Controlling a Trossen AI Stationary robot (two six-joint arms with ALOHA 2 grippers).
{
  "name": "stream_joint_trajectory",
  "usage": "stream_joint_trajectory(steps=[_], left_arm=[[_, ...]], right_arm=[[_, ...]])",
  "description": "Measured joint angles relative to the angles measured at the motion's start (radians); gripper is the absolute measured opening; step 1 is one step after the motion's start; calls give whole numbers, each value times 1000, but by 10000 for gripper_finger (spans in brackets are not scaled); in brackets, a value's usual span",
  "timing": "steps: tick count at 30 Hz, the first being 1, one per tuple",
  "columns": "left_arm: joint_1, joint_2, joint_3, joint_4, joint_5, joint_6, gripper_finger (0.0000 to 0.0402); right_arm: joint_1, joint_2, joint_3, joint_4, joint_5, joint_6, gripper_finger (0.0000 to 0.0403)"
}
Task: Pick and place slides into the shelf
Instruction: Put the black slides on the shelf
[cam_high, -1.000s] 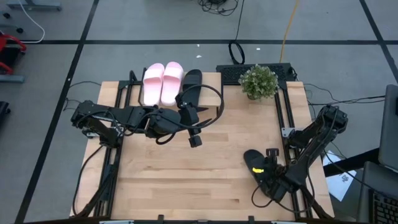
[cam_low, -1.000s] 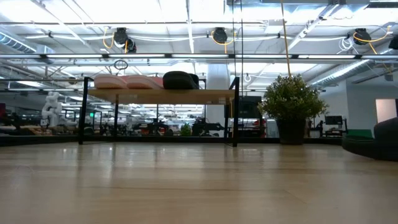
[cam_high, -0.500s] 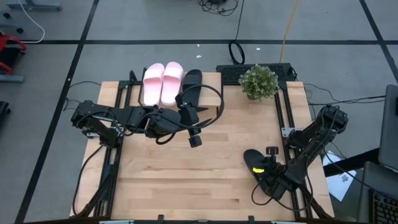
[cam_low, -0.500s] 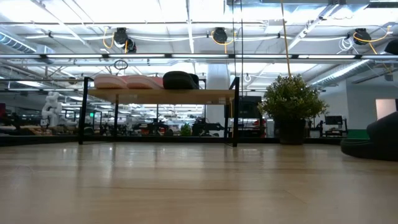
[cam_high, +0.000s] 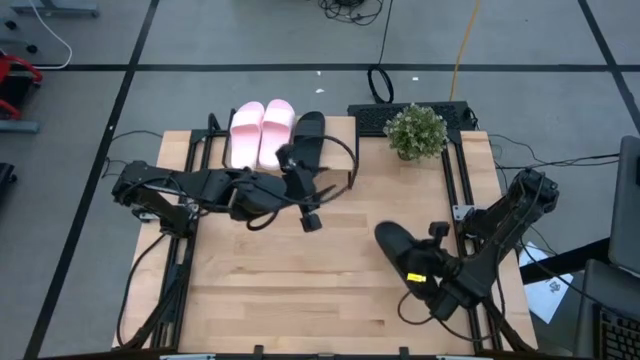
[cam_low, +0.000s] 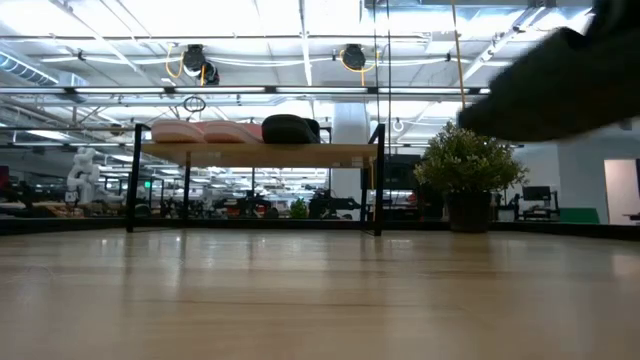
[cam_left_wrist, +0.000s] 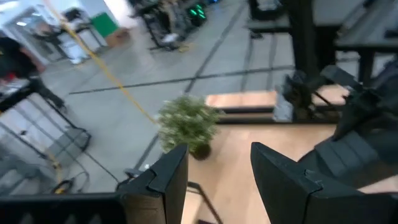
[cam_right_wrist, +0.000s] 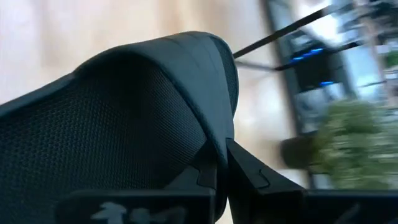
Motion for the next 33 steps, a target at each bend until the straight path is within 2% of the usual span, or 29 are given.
stream_joint_trajectory(steps=[4, 10, 14, 17, 21, 24, 28, 33], left_arm=[[-9, -63, 0, -19, -95, 1, 175], [-33, -205, 0, -67, -234, -32, 175], [-50, -273, 0, -104, -248, -42, 175], [-61, -308, 0, -144, -248, -42, 175], [-66, -322, 1, -209, -249, -44, 175], [-66, -319, 0, -258, -249, -44, 175], [-65, -320, 0, -311, -249, -53, 175], [-56, -319, 0, -343, -251, -69, 175]], right_arm=[[-96, 0, 118, -101, 94, 2, 3], [-339, 0, 285, -78, 124, -128, 2], [-515, 1, 375, 51, 120, -300, 1], [-625, -1, 427, 206, 120, -490, 1], [-734, 0, 465, 471, 96, -786, 1], [-792, 0, 480, 641, 122, -961, 1], [-852, 0, 483, 753, 197, -1089, 1], [-918, 0, 483, 849, 259, -1153, 3]])
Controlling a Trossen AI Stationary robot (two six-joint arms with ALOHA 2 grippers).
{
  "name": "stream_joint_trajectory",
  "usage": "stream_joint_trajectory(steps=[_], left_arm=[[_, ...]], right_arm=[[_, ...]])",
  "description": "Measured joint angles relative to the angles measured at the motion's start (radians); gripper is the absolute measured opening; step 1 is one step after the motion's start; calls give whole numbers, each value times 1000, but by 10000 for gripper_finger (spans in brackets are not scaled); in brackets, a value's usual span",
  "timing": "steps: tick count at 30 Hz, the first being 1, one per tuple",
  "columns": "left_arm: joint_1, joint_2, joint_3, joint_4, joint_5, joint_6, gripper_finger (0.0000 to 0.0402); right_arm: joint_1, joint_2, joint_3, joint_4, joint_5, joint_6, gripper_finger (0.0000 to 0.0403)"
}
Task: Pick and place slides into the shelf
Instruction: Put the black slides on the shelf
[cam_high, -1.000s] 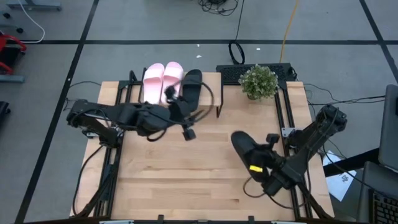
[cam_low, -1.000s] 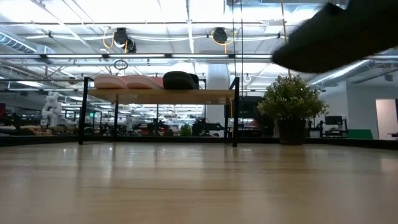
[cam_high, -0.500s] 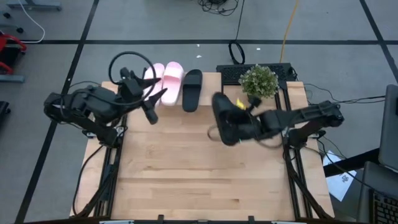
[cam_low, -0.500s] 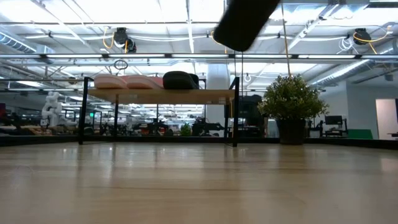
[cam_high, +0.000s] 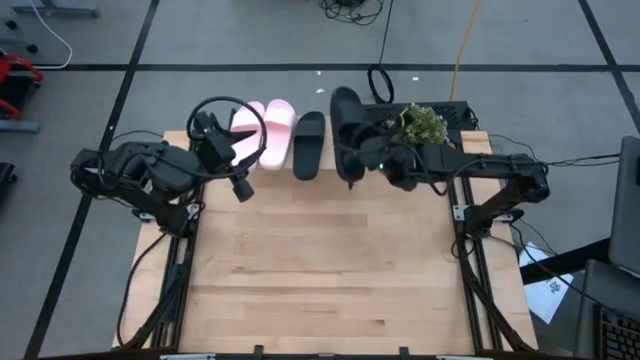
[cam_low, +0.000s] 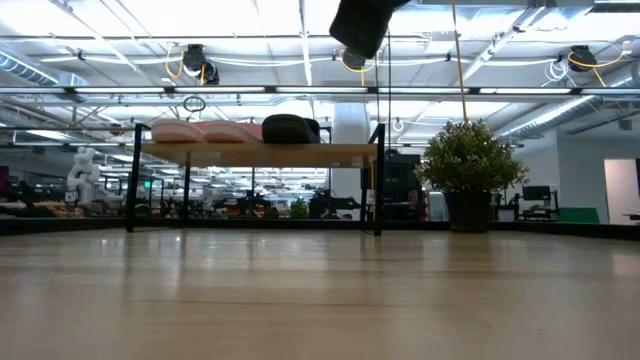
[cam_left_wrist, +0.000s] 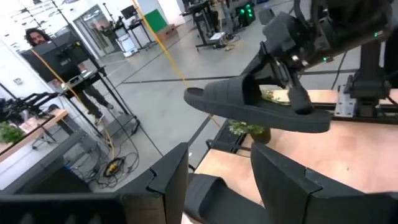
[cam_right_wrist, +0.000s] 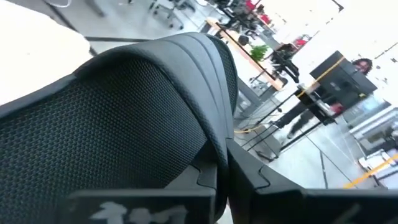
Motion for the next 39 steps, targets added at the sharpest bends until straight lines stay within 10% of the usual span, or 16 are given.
stream_joint_trajectory(steps=[19, 31, 39], left_arm=[[20, -1, 0, 5, -84, 6, 175], [56, -1, 0, 4, -83, 6, 175], [82, -1, 0, 9, -81, 0, 175]], right_arm=[[-262, 144, 189, 32, -218, -153, 3], [-250, 240, 593, -134, -123, -276, 3], [-276, 320, 631, -284, -119, -245, 2]])
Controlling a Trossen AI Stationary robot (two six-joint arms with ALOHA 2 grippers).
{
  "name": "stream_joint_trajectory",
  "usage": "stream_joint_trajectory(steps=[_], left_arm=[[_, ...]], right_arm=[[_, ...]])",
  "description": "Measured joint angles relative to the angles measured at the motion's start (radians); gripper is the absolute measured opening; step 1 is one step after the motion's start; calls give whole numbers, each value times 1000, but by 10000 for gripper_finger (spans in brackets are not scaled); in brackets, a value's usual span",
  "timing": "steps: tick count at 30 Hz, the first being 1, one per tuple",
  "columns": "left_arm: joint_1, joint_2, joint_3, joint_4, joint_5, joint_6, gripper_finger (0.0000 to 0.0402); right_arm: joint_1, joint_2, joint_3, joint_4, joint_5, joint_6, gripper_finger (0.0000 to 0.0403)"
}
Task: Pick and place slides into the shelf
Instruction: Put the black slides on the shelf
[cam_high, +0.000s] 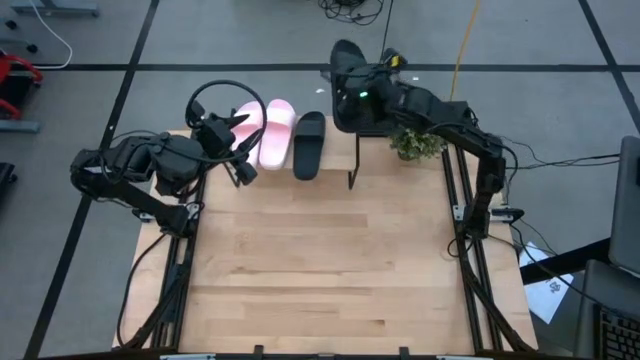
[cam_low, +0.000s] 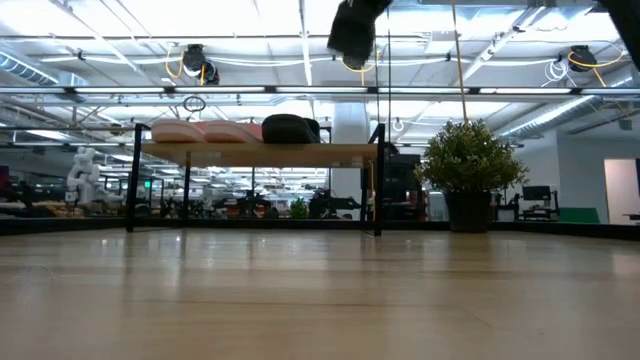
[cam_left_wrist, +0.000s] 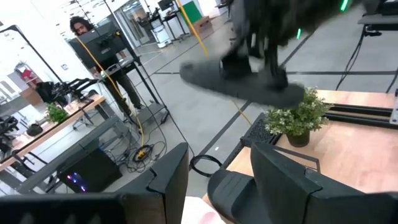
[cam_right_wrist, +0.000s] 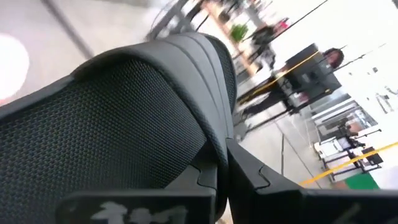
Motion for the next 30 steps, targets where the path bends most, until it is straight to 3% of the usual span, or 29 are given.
stream_joint_trajectory(steps=[7, 17, 30], left_arm=[[3, 0, 0, 0, 15, -11, 175], [3, 0, 0, -3, 16, 5, 175], [3, 0, 0, -13, 16, 6, 175]], right_arm=[[-52, 133, -2, -190, -128, 173, 2], [-92, 241, -2, -199, -225, 227, 2], [-108, 269, -32, -232, -223, 264, 2]])
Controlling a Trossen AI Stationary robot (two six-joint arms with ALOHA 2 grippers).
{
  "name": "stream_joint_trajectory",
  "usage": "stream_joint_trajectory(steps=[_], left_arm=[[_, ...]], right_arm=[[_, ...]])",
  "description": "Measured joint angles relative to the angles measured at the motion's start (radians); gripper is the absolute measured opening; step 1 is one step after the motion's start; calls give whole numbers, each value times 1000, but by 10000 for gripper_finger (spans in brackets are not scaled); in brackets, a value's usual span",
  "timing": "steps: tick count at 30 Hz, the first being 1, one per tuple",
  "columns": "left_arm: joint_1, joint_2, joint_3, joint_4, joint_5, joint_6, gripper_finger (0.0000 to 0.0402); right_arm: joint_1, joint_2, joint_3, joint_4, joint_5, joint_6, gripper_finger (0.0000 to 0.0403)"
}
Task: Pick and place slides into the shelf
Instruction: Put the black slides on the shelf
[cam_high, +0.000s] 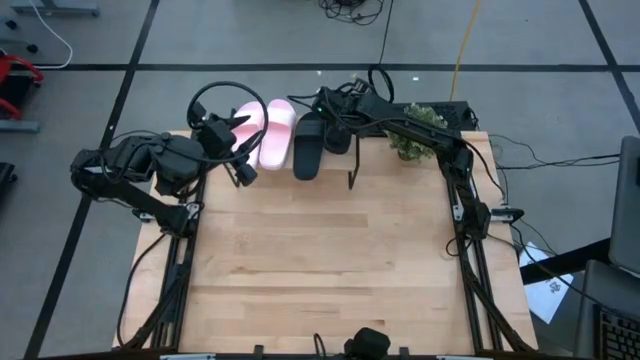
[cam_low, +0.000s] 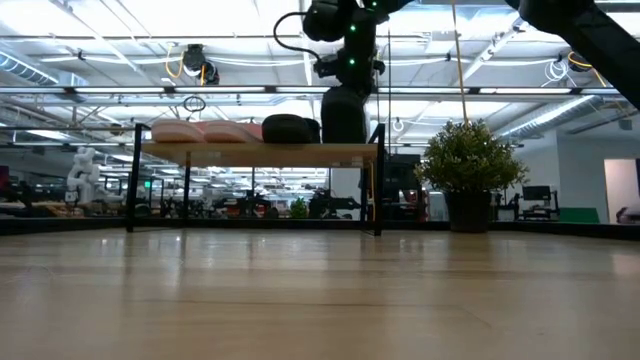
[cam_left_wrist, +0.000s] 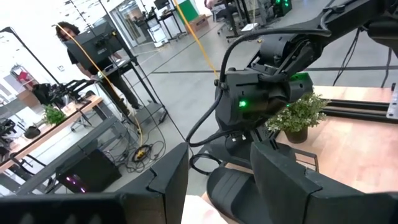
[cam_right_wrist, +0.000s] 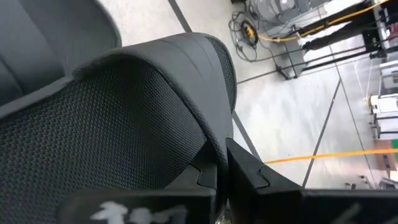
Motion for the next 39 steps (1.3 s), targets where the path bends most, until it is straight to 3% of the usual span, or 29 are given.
stream_joint_trajectory(steps=[15, 39], left_arm=[[0, 0, 0, -14, 0, -8, 175], [0, 0, 0, -14, 0, -9, 175]], right_arm=[[-3, -5, -135, 43, 18, 5, 2], [38, -5, -142, 47, 102, -68, 2]])
